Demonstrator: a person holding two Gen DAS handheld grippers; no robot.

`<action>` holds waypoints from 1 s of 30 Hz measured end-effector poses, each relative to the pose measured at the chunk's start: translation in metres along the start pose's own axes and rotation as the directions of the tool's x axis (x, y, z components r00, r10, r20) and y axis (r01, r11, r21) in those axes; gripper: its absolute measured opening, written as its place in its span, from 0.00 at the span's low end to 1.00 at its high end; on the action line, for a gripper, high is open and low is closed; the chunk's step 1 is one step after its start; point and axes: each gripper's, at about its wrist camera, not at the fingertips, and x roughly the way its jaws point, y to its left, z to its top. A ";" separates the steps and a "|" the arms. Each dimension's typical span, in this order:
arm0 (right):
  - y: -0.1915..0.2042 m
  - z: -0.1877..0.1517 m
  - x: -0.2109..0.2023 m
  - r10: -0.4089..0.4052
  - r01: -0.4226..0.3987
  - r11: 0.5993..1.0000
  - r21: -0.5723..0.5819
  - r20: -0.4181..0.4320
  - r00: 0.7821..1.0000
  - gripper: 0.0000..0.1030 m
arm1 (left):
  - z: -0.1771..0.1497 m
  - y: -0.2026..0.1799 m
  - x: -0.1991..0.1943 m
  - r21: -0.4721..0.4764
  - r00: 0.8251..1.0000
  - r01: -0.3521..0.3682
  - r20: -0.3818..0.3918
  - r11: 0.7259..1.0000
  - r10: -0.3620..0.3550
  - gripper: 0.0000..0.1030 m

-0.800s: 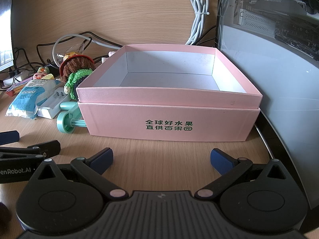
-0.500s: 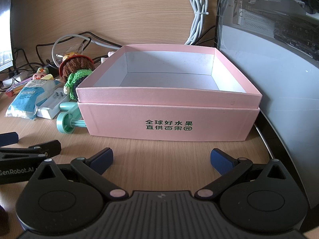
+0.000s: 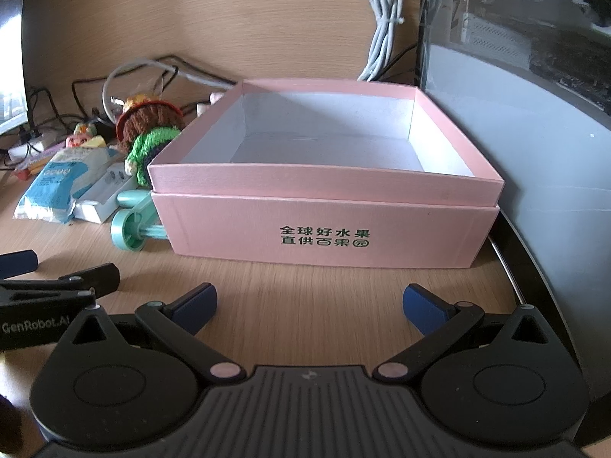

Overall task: Organize objects
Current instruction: 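Grasp the blue wet-wipe pack with the left gripper while the right gripper reaches toward the pink candy packet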

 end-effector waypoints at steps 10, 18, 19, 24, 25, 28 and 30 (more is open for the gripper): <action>0.004 -0.016 -0.030 0.087 -0.100 0.990 -0.102 -0.123 0.989 1.00 | 0.007 0.069 -0.063 -0.082 0.998 0.055 0.047 0.995 -0.051 1.00; 0.038 -0.017 -0.041 0.086 -0.113 0.987 -0.111 -0.228 0.970 1.00 | 0.057 0.158 -0.089 -0.090 0.952 0.278 0.161 0.956 -0.262 1.00; 0.043 -0.014 -0.041 0.075 -0.100 0.991 -0.094 -0.245 0.967 1.00 | 0.061 0.165 -0.088 -0.084 0.950 0.287 0.152 0.954 -0.272 1.00; 0.072 0.031 -0.089 0.087 -0.090 0.995 -0.048 -0.061 0.994 1.00 | 0.088 0.175 -0.076 -0.059 0.961 0.242 0.152 0.968 -0.231 1.00; 0.074 0.041 -0.101 0.082 -0.082 0.996 -0.035 -0.001 0.997 1.00 | 0.094 0.169 -0.069 -0.049 0.967 0.225 0.137 0.973 -0.216 1.00; 0.086 0.084 -0.126 0.029 -0.021 0.998 -0.052 0.146 0.989 1.00 | 0.103 0.145 -0.040 -0.092 0.979 0.193 0.079 0.977 -0.186 1.00; 0.088 0.105 -0.132 0.054 -0.035 0.995 -0.098 0.191 0.980 1.00 | 0.102 0.131 -0.023 -0.106 0.984 0.175 0.059 0.979 -0.169 1.00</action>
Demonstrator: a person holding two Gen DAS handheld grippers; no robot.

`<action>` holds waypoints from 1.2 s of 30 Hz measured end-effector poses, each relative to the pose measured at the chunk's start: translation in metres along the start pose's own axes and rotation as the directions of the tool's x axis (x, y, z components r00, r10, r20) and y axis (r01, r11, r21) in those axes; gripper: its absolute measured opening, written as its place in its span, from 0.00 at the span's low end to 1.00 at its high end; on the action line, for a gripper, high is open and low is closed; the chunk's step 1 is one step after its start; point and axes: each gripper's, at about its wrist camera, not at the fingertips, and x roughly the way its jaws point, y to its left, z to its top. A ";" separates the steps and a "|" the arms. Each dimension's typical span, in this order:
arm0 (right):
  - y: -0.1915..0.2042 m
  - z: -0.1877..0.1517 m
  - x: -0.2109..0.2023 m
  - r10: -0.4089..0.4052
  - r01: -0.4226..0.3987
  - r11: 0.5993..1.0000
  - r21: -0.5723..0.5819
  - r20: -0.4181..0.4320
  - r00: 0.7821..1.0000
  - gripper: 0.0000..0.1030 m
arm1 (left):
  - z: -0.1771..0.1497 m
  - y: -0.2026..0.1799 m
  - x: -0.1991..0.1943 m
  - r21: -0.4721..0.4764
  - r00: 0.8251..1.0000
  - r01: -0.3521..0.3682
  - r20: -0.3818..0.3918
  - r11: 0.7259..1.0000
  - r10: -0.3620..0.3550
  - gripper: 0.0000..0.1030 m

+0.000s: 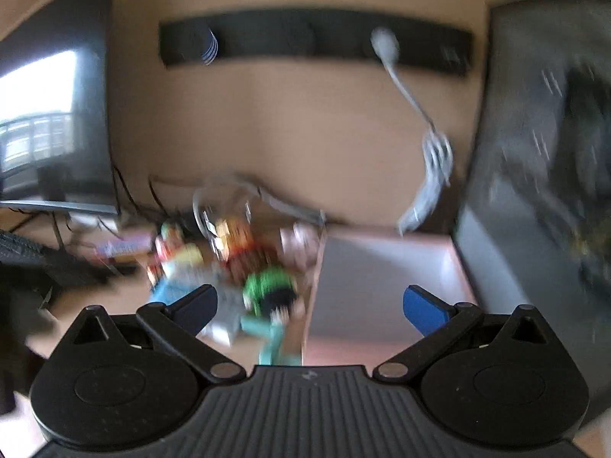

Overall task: Organize objects
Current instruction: 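Grasp the blue wet-wipe pack with the left gripper while the right gripper reaches toward the pink candy packet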

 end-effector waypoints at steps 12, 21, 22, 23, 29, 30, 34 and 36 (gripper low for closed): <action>-0.019 -0.014 0.054 0.178 -0.179 0.980 -0.082 -0.015 0.984 1.00 | -0.018 -0.033 0.115 0.125 0.969 -0.206 -0.114 0.971 0.220 0.99; -0.010 -0.023 0.108 0.300 -0.304 0.952 -0.017 -0.120 0.946 1.00 | -0.010 -0.009 0.050 0.065 0.982 -0.159 -0.089 0.985 0.164 0.55; -0.003 -0.022 0.112 0.311 -0.316 0.949 -0.018 -0.129 0.942 1.00 | -0.009 -0.002 0.035 0.049 0.983 -0.161 -0.076 0.986 0.164 0.55; 0.008 -0.020 0.117 0.322 -0.329 0.944 -0.028 -0.131 0.937 1.00 | -0.008 0.007 0.022 0.031 0.983 -0.168 -0.064 0.985 0.170 0.55; 0.100 -0.007 0.145 0.394 -0.409 0.896 -0.171 -0.120 0.911 1.00 | -0.014 0.082 -0.043 -0.126 0.973 -0.230 -0.022 0.965 0.229 0.55; 0.122 -0.004 0.151 0.409 -0.424 0.880 -0.215 -0.112 0.906 1.00 | -0.016 0.096 -0.051 -0.148 0.970 -0.243 -0.022 0.959 0.242 0.55; 0.207 0.005 0.184 0.467 -0.475 0.808 -0.348 -0.114 0.877 1.00 | -0.029 0.144 -0.090 -0.199 0.956 -0.293 -0.030 0.935 0.293 0.55; 0.243 0.007 0.206 0.484 -0.492 0.772 -0.402 -0.128 0.866 0.96 | -0.034 0.160 -0.107 -0.200 0.952 -0.304 -0.028 0.931 0.305 0.55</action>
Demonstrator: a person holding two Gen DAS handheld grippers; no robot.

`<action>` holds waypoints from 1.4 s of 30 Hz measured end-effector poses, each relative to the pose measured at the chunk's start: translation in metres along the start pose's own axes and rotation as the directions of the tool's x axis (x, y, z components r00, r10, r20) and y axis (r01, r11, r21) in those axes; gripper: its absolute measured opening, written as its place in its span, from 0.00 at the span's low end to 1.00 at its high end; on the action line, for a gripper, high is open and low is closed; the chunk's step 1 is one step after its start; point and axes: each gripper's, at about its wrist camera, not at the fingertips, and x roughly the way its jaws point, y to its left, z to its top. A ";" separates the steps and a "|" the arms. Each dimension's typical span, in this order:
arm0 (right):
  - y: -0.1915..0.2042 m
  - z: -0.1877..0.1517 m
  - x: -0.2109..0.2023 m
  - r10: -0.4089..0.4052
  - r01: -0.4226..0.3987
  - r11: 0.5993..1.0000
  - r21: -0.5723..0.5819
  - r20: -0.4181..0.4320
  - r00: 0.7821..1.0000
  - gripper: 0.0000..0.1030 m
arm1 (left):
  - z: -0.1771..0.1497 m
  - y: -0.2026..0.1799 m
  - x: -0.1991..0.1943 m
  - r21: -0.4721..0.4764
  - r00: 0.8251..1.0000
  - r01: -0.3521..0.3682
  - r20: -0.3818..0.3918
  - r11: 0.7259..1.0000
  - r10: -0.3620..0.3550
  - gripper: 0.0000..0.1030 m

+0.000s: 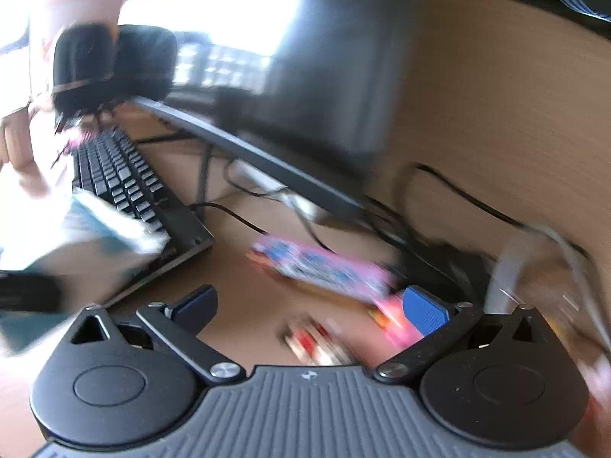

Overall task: Organize objects
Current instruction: 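Grasp the blue wet-wipe pack with the left gripper while the right gripper reaches toward the pink candy packet, then grasp the pink 'Volcano' candy packet with the right gripper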

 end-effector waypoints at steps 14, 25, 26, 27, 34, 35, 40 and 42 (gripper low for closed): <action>-0.005 0.004 0.069 0.072 -0.079 0.996 -0.036 -0.162 0.984 0.77 | 0.003 0.041 -0.013 0.030 0.999 0.041 0.012 0.999 -0.041 0.55; -0.032 -0.072 -0.085 -0.269 0.207 0.933 -0.295 -0.187 0.945 0.78 | -0.007 -0.015 0.004 0.060 0.970 0.239 -0.051 0.969 -0.236 0.55; -0.039 -0.070 -0.101 -0.267 0.225 0.950 -0.216 -0.189 0.945 0.82 | -0.007 -0.017 0.008 0.042 0.967 0.248 -0.066 0.968 -0.245 0.55; -0.045 -0.068 -0.120 -0.242 0.223 0.968 -0.115 -0.185 0.952 0.84 | -0.008 -0.018 0.009 0.027 0.968 0.244 -0.075 0.969 -0.241 0.55; -0.013 -0.035 -0.083 -0.053 0.081 0.981 0.175 -0.155 0.986 0.81 | 0.004 0.003 -0.005 -0.056 0.984 0.161 -0.073 0.985 -0.165 0.55; -0.003 -0.029 -0.067 -0.043 0.066 0.987 0.149 -0.153 0.987 0.81 | 0.005 0.006 -0.013 -0.042 0.987 0.145 -0.062 0.989 -0.147 0.55; 0.012 0.002 0.027 -0.080 0.102 0.990 0.099 -0.200 0.976 0.81 | 0.003 0.032 -0.047 -0.016 0.997 0.075 -0.032 0.997 -0.076 0.55; 0.006 0.008 0.054 -0.079 0.114 0.985 0.131 -0.245 0.966 0.59 | -0.001 0.047 -0.051 -0.028 0.998 0.049 -0.038 0.998 -0.050 0.55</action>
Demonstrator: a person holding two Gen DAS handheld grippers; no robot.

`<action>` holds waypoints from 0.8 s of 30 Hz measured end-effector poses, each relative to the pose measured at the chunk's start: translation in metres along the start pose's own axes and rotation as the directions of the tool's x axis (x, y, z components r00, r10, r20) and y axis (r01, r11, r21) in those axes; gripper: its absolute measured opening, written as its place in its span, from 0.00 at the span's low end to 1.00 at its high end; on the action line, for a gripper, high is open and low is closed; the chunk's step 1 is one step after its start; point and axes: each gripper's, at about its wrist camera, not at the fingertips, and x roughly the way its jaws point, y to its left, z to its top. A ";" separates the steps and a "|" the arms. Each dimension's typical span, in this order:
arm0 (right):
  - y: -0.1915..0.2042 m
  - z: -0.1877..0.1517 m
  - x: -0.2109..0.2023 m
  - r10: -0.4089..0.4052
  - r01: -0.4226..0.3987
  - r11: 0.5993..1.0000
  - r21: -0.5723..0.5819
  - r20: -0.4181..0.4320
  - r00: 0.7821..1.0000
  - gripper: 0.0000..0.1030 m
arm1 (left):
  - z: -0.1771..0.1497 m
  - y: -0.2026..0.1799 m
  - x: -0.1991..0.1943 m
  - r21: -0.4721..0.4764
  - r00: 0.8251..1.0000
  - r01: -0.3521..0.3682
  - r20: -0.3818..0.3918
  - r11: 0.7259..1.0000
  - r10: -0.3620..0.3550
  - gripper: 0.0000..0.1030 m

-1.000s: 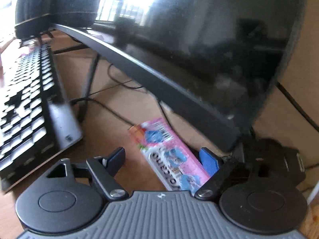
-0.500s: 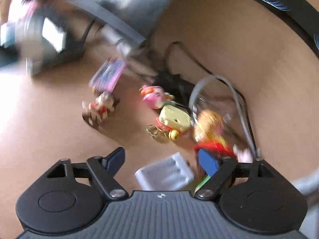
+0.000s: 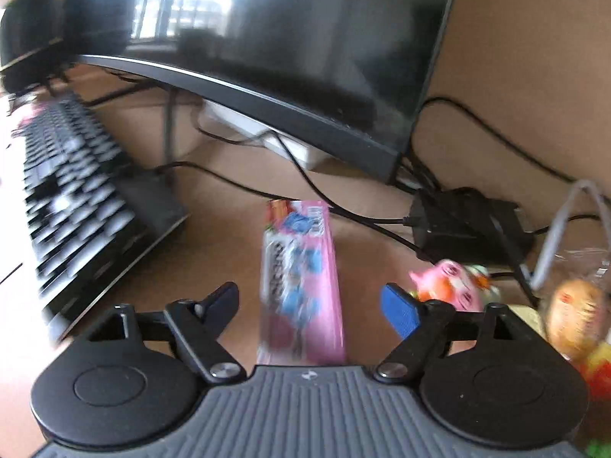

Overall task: Organize objects
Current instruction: 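Grasp the pink 'Volcano' candy packet with the right gripper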

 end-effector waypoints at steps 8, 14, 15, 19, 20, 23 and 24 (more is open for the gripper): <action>0.016 -0.032 -0.033 0.094 -0.095 0.995 -0.002 -0.082 0.992 0.42 | -0.012 0.024 0.039 -0.037 0.993 0.077 -0.087 0.996 -0.080 0.55; 0.020 -0.119 -0.119 -0.043 0.047 0.998 0.033 -0.107 0.993 0.42 | -0.024 -0.024 0.076 0.060 0.950 0.299 -0.118 0.953 -0.290 0.55; 0.017 -0.127 -0.128 -0.094 0.099 0.994 0.035 -0.121 0.988 0.42 | -0.028 -0.034 0.082 0.079 0.940 0.332 -0.116 0.940 -0.322 0.55; 0.002 -0.157 -0.175 -0.120 0.131 0.989 0.065 -0.154 0.981 0.55 | -0.038 -0.065 0.113 0.106 0.908 0.412 -0.137 0.905 -0.397 0.55; -0.002 -0.164 -0.187 -0.116 0.126 0.990 0.070 -0.133 0.984 0.70 | -0.038 -0.070 0.117 0.115 0.910 0.403 -0.154 0.908 -0.385 0.55; -0.014 -0.172 -0.201 -0.082 0.107 0.975 0.194 -0.131 0.988 0.75 | -0.038 -0.076 0.111 0.161 0.926 0.367 -0.154 0.916 -0.344 0.55; -0.015 -0.172 -0.196 -0.063 0.090 0.973 0.214 -0.130 0.990 0.75 | -0.038 -0.077 0.109 0.169 0.937 0.341 -0.148 0.925 -0.318 0.55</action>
